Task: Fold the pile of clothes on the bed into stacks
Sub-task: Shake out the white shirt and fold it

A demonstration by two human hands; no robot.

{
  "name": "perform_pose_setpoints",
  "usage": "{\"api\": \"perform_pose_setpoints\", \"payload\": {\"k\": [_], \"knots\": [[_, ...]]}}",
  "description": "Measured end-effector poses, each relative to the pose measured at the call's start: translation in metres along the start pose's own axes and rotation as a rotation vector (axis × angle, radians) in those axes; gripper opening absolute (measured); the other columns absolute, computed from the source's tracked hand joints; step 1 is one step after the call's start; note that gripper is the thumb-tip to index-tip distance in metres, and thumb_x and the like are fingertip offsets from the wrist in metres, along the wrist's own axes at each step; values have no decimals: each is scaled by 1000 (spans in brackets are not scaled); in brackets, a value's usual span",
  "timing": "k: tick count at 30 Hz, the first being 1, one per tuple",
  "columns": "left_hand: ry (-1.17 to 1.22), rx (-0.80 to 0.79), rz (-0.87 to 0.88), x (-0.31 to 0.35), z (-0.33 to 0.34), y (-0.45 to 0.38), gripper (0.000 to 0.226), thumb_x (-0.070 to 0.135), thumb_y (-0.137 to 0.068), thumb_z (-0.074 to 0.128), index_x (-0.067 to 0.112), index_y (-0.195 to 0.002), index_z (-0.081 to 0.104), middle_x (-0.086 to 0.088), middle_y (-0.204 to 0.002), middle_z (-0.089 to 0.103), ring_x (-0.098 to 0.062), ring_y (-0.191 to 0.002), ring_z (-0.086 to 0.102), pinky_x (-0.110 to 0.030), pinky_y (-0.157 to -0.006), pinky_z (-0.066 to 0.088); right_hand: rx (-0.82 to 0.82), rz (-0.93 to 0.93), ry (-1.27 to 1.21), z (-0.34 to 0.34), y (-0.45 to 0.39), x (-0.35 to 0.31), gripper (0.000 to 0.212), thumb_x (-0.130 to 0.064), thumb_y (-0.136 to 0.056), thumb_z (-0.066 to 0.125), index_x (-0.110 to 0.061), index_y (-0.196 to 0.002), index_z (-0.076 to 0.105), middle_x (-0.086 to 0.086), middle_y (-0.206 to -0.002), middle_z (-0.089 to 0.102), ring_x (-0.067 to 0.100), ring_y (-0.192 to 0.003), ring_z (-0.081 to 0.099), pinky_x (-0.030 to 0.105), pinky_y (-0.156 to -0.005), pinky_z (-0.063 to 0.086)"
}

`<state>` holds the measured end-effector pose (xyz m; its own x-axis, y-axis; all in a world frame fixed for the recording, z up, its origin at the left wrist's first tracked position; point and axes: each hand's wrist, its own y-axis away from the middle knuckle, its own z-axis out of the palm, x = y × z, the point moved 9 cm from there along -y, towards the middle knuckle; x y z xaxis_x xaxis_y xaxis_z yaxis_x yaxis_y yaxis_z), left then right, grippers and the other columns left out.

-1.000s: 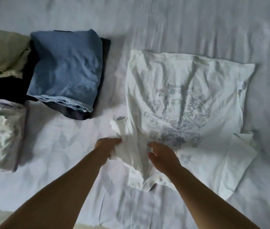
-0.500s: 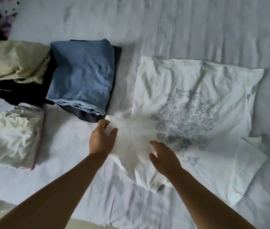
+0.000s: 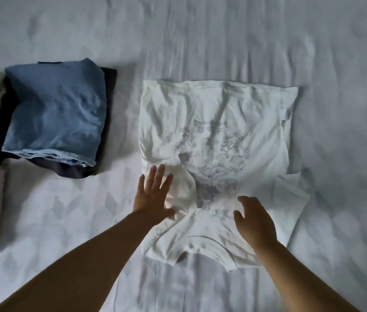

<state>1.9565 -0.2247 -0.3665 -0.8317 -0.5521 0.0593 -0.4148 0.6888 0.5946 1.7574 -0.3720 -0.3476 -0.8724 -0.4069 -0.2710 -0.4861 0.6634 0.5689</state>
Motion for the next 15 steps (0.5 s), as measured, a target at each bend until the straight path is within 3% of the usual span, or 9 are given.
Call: {"api": "perform_pose_setpoints", "payload": {"k": [2,4,8,10,12,15], "knots": [[-116,-94,-49,-6,13,-9,117,73,-73,54,26,-139,-29,-7,-150,-35,-29,-139,-29,-51,-112,-13,60,43,9,-10,1,23,41,-21,-91,54,-11,-131,50,9,-130,50,27,-118,51,34,-90,43],[-127,-136,-79,-12,17,-16,124,78,-66,56,25,-144,-26,-8,-153,-30,-29,-141,-25,-53,-112,-12,156,96,-13,-24,1,45,36,-14,-87,61,-5,-121,58,15,-121,56,33,-110,55,38,-83,46],[-111,-63,-17,2,11,-27,129,86,-61,50,23,-139,-33,-6,-153,-29,-25,-142,-25,-51,-112,-12,344,156,-50,-53,-5,89,31,0,-73,70,3,-103,63,23,-107,59,44,-91,59,43,-69,49],[-83,25,110,28,4,-30,126,90,-58,41,28,-136,-35,-5,-154,-22,-23,-141,-27,-47,-111,-15,380,158,-142,-61,-12,107,40,4,-74,67,3,-114,60,24,-122,56,44,-102,59,45,-76,50],[-84,67,162,51,1,-33,124,93,-51,27,29,-144,-23,-8,-158,-1,-22,-143,-20,-44,-111,-15,359,125,-246,-66,-21,117,50,5,-80,61,0,-129,51,18,-138,48,37,-119,53,41,-90,45],[42,16,165,80,1,-37,108,86,-55,14,29,-142,-14,4,-150,-22,-17,-141,-24,-39,-108,-23,193,123,-412,-61,-36,133,54,2,-84,58,-9,-135,45,8,-130,55,30,-112,57,30,-89,40]]}}
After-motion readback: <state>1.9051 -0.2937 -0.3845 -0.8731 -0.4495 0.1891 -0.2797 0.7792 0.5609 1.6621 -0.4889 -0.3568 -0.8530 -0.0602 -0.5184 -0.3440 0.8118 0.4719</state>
